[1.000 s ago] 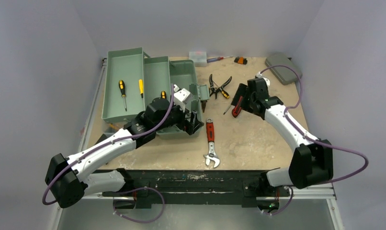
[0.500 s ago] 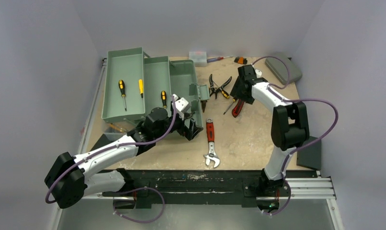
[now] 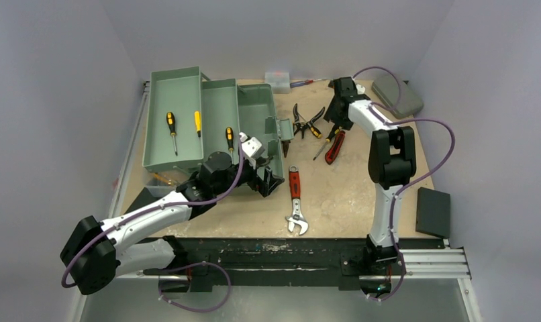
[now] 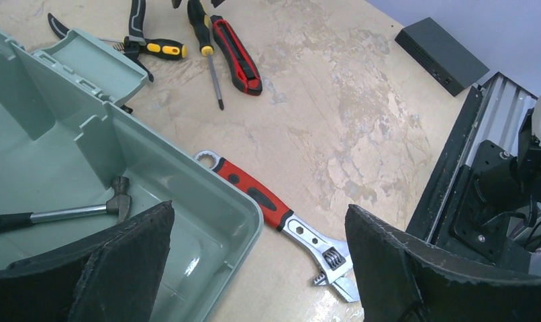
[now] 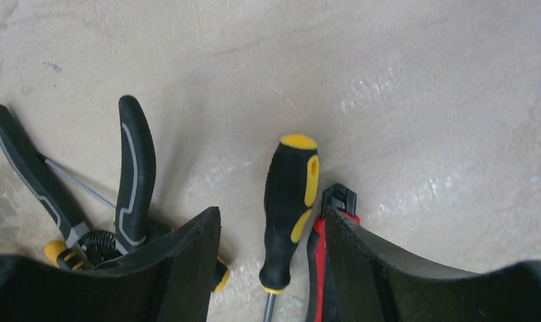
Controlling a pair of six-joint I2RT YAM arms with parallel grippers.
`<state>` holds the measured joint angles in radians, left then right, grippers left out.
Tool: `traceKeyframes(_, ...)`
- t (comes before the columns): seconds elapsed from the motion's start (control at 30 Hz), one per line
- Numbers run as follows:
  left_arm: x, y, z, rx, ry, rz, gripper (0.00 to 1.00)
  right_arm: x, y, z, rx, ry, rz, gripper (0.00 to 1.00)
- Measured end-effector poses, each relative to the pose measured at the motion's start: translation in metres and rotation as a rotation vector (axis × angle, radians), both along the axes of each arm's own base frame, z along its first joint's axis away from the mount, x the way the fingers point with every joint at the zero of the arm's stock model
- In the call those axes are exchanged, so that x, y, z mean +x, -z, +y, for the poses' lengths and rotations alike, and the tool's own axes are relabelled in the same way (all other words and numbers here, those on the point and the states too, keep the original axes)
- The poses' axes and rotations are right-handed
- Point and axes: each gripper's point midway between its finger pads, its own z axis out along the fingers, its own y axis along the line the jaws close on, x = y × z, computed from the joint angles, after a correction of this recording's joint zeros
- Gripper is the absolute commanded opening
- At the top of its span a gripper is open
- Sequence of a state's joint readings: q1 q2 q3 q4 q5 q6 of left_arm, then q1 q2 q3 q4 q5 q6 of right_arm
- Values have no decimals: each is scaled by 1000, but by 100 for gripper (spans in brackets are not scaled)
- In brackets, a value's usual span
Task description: Pack the tool kit
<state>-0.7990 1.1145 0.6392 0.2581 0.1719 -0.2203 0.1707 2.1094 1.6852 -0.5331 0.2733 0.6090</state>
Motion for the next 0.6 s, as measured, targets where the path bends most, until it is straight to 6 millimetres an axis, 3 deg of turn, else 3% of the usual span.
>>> traceKeyframes(0.23, -2, -8, 1, -17, 4, -15, 95, 5, 31, -5, -40, 8, 63, 56)
traceKeyframes(0.33, -2, -9, 1, -20, 4, -18, 95, 4, 39, -9, -63, 8, 80, 36)
traceKeyframes(0.47, -3, -7, 2, -17, 6, -16, 95, 4, 40, -10, -66, 11, 82, 21)
traceKeyframes(0.6, -4, -6, 3, -13, 7, -16, 95, -9, 36, -9, -48, 4, 59, 17)
